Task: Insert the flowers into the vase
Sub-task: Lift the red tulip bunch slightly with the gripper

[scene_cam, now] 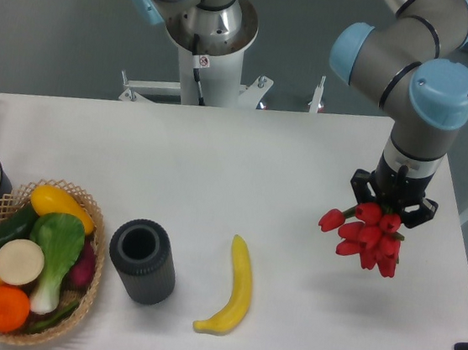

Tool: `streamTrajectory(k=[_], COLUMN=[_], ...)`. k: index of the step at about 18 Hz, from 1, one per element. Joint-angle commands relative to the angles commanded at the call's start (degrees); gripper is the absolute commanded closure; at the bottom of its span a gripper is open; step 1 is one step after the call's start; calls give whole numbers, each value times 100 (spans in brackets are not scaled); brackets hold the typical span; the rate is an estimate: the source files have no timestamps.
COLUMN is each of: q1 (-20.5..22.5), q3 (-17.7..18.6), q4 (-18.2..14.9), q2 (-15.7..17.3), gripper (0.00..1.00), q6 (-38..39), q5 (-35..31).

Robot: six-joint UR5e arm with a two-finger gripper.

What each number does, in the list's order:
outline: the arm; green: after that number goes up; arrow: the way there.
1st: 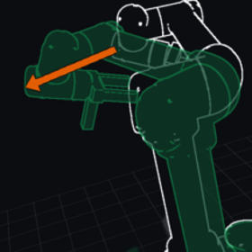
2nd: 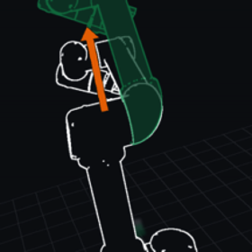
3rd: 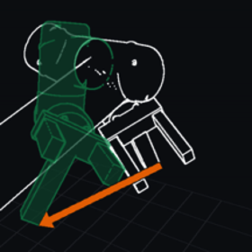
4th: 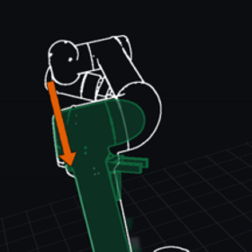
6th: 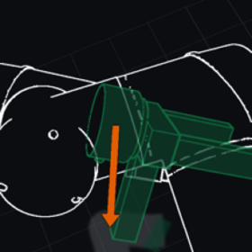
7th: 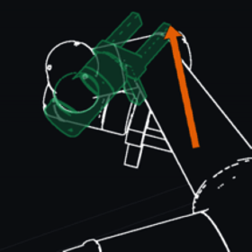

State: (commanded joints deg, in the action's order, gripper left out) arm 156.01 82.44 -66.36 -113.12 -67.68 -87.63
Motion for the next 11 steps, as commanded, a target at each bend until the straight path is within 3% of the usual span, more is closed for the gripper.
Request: streamTrajectory(k=[7,11], q1=[-17,-35], q3=[-26,18], q4=[-114,-27], q2=[140,535], gripper=[100,100], q6=[0,79], q5=[166,1210])
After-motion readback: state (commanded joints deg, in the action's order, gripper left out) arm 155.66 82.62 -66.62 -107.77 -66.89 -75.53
